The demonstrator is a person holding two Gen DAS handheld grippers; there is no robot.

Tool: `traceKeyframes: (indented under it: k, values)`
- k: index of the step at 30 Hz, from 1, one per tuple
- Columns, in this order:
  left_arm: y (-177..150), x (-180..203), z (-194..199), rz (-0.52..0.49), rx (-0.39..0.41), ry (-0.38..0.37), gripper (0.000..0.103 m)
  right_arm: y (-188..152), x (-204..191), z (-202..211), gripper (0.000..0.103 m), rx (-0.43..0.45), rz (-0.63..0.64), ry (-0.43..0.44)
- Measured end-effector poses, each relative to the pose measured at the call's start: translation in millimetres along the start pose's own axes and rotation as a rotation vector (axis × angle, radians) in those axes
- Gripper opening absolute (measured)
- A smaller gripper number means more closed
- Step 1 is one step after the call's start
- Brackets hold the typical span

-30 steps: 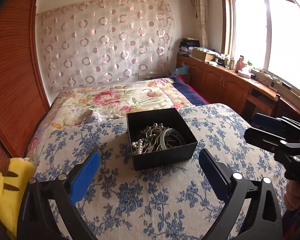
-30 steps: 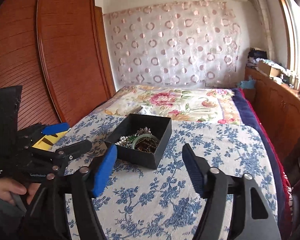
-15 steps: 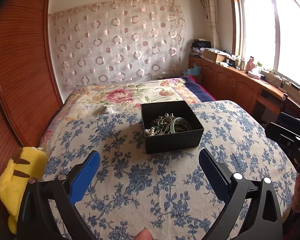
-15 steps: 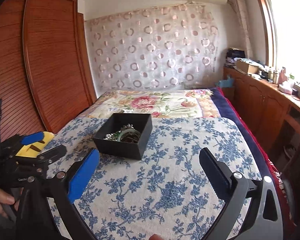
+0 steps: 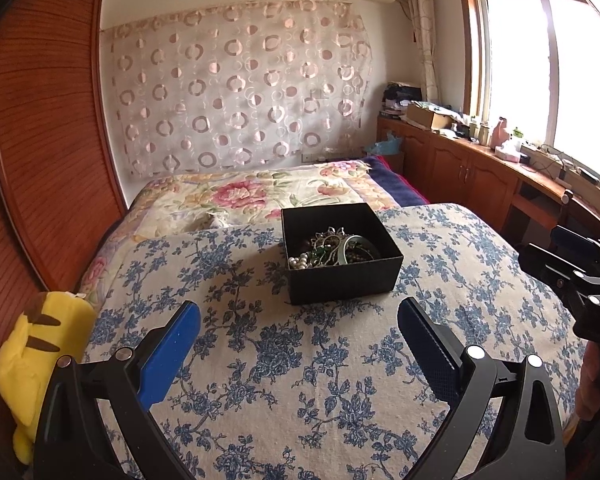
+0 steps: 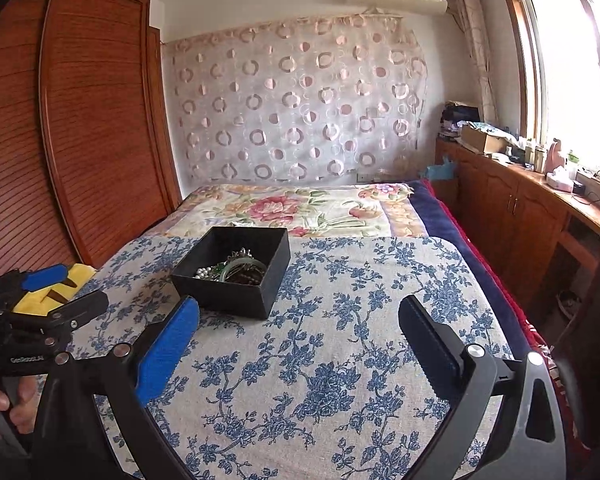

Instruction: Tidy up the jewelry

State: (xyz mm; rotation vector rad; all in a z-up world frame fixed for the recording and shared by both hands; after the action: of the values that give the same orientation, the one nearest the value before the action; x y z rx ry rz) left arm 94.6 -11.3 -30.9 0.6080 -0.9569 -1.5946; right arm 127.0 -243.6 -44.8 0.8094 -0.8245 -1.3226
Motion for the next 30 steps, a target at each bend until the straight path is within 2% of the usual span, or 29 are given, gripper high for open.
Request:
traceKeyframes:
  k: [30]
  values:
    - [-1.3, 2.4, 6.1, -0.001, 0.016, 0.001, 0.095, 0.4, -3.0, -0.1, 0.101, 0.007, 0.003, 0.005]
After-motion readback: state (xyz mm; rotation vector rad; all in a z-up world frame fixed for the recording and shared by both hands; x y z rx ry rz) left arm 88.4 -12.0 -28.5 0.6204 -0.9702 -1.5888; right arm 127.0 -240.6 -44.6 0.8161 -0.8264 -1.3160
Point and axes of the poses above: each gripper's, at about its wrist camera, not at the fingertips, and z roughly against the way its jaws point, x to its right, y to its top, the point moved 2 cm from there along -z, roughly the way its jaws point, and after that the axes turned 14 degrees about -y, right-handed, at the moved point
